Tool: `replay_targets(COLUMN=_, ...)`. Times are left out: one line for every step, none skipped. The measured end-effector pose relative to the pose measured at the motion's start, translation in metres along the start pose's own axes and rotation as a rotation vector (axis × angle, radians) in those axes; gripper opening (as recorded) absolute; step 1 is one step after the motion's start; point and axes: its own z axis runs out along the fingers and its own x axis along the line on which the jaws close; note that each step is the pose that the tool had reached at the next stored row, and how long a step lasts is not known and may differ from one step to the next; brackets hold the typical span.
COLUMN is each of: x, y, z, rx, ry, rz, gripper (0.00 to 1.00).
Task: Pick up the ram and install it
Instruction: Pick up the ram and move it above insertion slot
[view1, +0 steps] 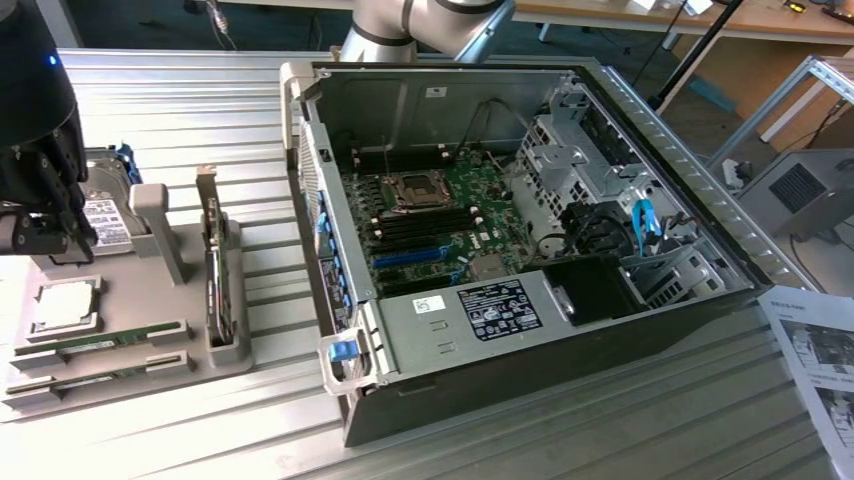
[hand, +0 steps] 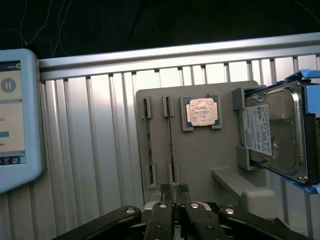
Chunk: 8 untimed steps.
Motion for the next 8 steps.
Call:
replay_targets(x=0.0000, y=0.0000, z=0.0000, rx=0.0000, ry=0.0000, rz=0.000, gripper=0.25)
replay_targets(x=0.0000, y=0.0000, z=0.0000, rx=0.0000, ry=0.0000, rz=0.000, gripper=0.25)
replay_targets(x=0.0000, y=0.0000, z=0.0000, rx=0.0000, ry=0.0000, rz=0.000, gripper=0.31)
replay_targets(x=0.0000, y=0.0000, z=0.0000, rx=0.0000, ry=0.0000, rz=0.000, gripper=0.31)
replay_targets(x=0.0000, y=0.0000, z=0.0000, rx=0.0000, ry=0.0000, rz=0.000, gripper=0.31)
replay_targets(x=0.0000, y=0.0000, z=0.0000, rx=0.0000, ry=0.0000, rz=0.000, gripper=0.31)
replay_targets(x=0.0002, y=0.0000, z=0.0001, rx=-0.0001, ry=-0.0008, rz=-0.001, gripper=0.31)
replay_targets(x=0.0003, y=0.0000, z=0.0005, rx=-0.0002, ry=-0.0043, rz=-0.009, gripper=0.31)
